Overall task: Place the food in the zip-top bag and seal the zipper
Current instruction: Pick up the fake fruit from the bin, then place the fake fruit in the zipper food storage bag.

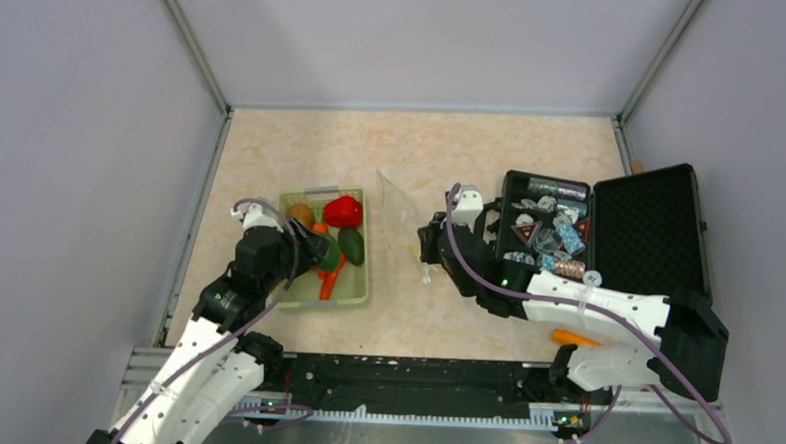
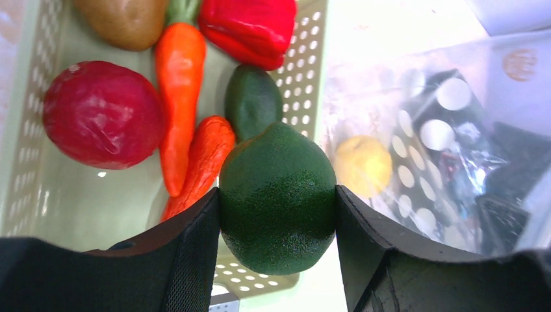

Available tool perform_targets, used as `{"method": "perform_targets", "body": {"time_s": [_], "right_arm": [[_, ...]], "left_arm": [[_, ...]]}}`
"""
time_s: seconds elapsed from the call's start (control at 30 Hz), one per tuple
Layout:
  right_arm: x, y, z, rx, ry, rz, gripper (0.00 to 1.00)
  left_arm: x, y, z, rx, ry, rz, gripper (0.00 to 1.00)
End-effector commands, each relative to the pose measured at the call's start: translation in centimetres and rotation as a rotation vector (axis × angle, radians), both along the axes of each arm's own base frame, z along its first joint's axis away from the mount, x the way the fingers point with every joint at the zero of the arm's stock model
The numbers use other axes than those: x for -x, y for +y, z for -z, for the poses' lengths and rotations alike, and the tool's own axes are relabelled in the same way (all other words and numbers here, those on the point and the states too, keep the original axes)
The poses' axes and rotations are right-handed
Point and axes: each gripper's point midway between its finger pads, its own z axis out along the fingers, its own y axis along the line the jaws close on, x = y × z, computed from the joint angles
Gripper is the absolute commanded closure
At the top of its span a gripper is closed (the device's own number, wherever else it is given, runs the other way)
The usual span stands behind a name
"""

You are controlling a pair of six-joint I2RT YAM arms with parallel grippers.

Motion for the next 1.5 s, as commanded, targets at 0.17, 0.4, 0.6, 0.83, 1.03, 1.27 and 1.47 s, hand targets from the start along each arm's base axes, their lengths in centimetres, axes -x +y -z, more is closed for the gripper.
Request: {"method": "perform_targets", "body": {"time_s": [0.17, 0.4, 0.6, 0.83, 1.03, 1.27, 1.47], "right_arm": [[-0.2, 2.0, -2.3, -0.051, -0.012, -0.049, 1.00], [-1.3, 2.6, -1.4, 0.186, 0.021, 0.053, 1.00], [-1.2, 3.4, -1.4, 0.250, -0.021, 0.094, 1.00], [-0.3, 4.9, -1.8, 0.215, -0.083, -0.014, 1.00], [-0.4, 5.5, -1.3, 0.219, -0.101, -0.026, 1.00], [-0.4, 6.3, -0.4, 0.219, -0.094, -0.044, 1.00], [-0.2, 7.9, -0.4, 0.199, -0.081, -0.073, 1.00]], "left_arm": [[0.1, -4.3, -5.4, 0.112, -0.224, 0.260, 0.85], [1.1, -5.8, -10.8, 0.166, -0.391, 0.373, 0.85], [2.0, -5.7, -13.4, 0.147, -0.427, 0.407, 0.84], [2.0, -5.6, -13.6, 0.154, -0.418, 0.390, 0.83], [1.1, -6.8, -12.2, 0.184, -0.342, 0.419, 0.84], [1.4, -7.9, -12.9, 0.240, -0.374, 0.478, 0.82], [1.6, -8.9, -11.2, 0.305, -0.338, 0.511, 0.82]]}}
